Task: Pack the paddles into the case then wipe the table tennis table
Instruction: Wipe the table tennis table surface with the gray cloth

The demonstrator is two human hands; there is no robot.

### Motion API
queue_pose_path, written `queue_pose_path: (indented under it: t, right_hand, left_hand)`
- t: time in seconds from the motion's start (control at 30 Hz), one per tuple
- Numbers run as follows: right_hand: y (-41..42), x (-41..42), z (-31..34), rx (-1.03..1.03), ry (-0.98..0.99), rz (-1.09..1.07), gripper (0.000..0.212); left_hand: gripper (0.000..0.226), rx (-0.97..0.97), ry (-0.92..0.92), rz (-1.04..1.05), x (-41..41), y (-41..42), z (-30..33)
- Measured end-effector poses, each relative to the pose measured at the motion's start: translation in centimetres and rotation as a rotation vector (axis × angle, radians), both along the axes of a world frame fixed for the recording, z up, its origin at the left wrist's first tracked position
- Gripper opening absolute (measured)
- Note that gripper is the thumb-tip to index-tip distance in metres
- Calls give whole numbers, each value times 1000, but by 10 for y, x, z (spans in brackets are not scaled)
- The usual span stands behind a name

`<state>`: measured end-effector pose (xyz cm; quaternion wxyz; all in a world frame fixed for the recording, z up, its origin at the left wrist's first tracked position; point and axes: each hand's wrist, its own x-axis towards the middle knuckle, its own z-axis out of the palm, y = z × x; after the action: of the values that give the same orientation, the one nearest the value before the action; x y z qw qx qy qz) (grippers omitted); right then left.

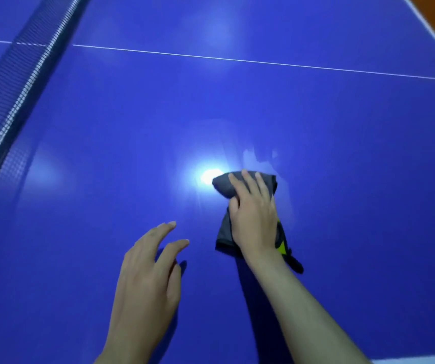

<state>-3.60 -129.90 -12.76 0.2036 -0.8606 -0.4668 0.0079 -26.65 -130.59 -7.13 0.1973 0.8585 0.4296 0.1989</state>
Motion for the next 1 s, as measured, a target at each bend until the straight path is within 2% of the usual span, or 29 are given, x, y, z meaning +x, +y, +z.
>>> queue_pose_path:
  t: [0.23, 0.4, 0.73, 1.0]
  right_hand:
    - [105, 81, 4, -13, 54, -184, 50]
    - [116, 106, 6, -45, 78, -133, 51]
    - [-45, 31, 0, -12, -30, -51, 55]
    - [-193, -50, 5, -68, -7, 6, 61]
  left_hand:
    - [37, 46, -48, -27, 21, 39, -8]
    - [38, 25, -24, -39, 23, 49, -4]
    - [39, 51, -15, -84, 18, -22, 10]
    - [36, 37, 21, -55, -10, -104, 17]
